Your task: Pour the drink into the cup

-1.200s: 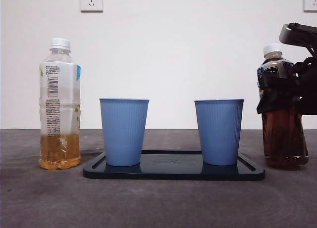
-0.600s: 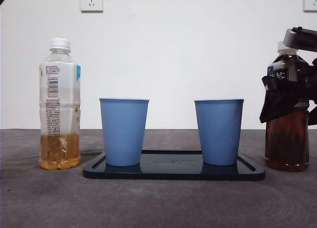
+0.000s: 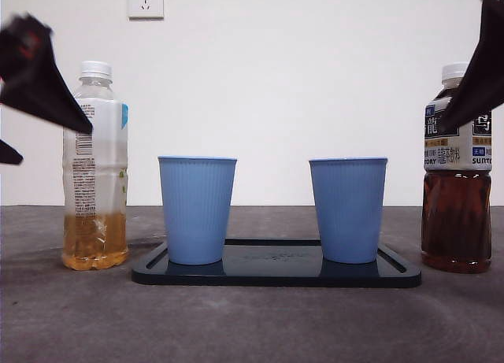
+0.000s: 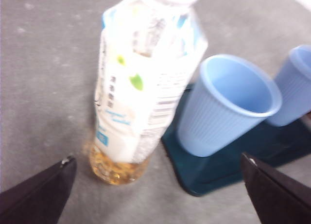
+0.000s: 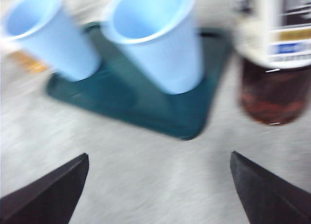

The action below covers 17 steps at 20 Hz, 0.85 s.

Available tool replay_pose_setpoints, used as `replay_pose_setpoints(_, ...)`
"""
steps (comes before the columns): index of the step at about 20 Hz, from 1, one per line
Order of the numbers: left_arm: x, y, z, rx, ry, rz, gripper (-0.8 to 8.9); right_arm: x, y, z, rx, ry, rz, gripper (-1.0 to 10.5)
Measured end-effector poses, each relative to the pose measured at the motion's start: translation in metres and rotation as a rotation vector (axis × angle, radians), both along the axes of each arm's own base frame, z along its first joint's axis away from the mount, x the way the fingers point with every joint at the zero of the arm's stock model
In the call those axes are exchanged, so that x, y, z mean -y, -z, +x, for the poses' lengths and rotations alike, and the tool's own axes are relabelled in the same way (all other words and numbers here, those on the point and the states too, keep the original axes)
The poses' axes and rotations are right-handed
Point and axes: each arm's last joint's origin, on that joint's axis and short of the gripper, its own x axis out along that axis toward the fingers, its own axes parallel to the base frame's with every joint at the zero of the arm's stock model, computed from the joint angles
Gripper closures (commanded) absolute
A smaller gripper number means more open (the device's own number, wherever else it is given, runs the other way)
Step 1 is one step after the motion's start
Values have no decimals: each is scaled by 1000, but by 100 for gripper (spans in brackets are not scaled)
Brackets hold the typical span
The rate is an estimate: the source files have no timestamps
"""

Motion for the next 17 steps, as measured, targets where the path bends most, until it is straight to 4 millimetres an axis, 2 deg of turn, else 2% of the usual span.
replay_pose_setpoints(8,11,30,39,25,-7,53,187,-1,-9,-5,26,-43,32,517)
replay_pose_setpoints(17,18,55,64,77,-14,44,201,-1,-11,-5,26,-52,38,518)
